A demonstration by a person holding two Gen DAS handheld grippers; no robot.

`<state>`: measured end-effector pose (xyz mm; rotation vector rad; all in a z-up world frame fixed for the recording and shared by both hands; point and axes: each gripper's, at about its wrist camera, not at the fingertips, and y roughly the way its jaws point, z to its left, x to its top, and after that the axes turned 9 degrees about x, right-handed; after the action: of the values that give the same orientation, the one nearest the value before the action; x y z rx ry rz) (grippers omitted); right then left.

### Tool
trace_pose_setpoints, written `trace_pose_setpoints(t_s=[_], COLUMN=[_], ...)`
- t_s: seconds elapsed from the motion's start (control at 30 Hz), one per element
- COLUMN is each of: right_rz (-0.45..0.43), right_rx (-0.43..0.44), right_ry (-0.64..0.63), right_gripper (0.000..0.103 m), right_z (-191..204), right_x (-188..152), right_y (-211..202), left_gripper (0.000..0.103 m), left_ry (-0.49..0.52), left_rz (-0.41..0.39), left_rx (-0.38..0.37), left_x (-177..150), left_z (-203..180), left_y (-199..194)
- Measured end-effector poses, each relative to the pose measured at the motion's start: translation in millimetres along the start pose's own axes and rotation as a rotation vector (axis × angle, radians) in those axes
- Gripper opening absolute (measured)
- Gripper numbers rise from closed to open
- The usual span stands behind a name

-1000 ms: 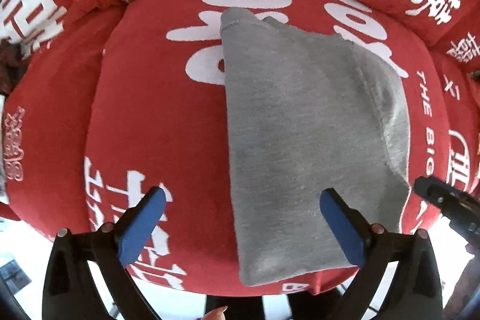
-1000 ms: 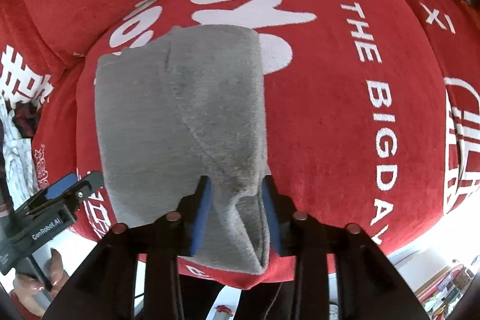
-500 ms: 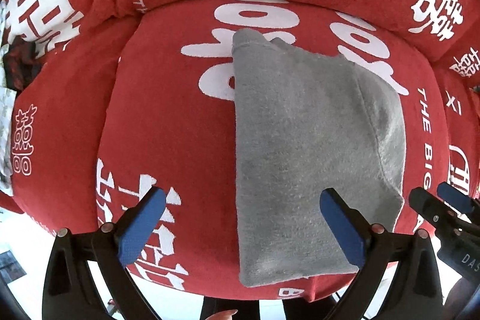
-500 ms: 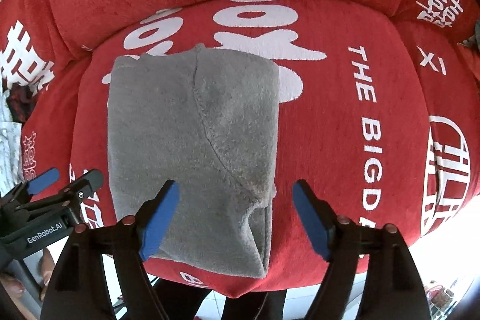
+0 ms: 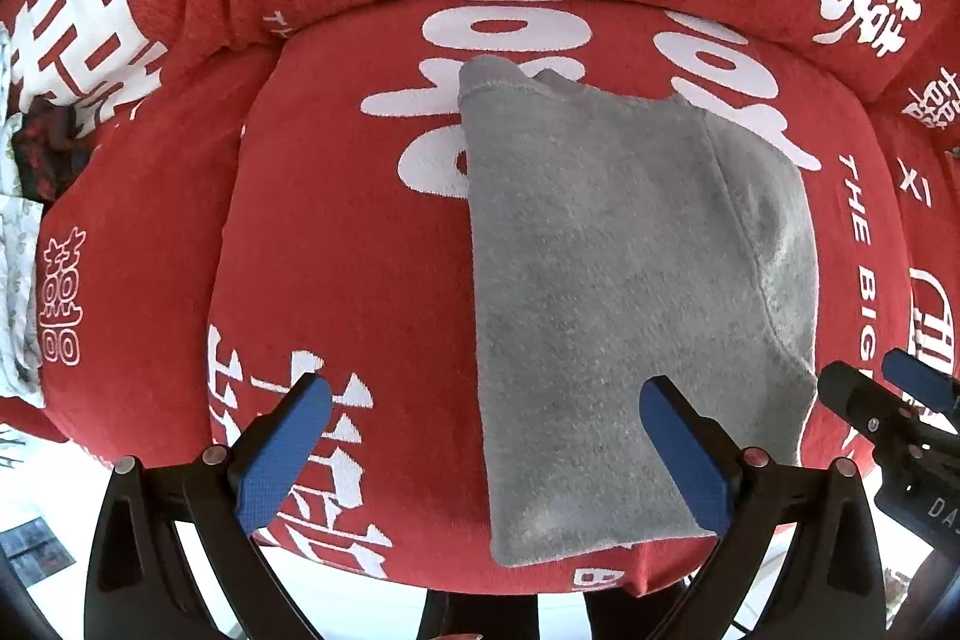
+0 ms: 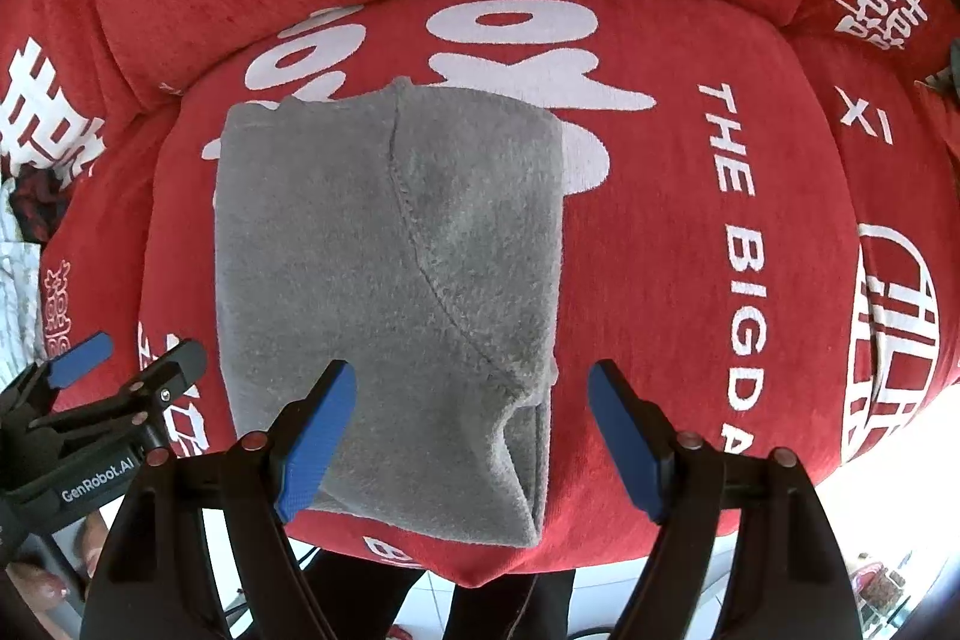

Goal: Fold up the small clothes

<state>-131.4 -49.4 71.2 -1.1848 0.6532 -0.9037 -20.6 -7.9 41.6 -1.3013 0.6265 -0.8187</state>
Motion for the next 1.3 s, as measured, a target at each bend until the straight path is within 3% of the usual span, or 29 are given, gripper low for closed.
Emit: trace_pose_setpoints(t_s=[1.3], right_rz=[0.014], right_rx=[-0.016], right_ry=[0.006], right_gripper=[0.082], right_z=[-0.4], right_x=[3.3], right_y=[5.3], left_gripper=[0.103], left_ry=[0.006], left_rz=[0.036], left_rx=[-0.002], left_x=[-2.1], left_z=[-4.7], left_y=[3.4])
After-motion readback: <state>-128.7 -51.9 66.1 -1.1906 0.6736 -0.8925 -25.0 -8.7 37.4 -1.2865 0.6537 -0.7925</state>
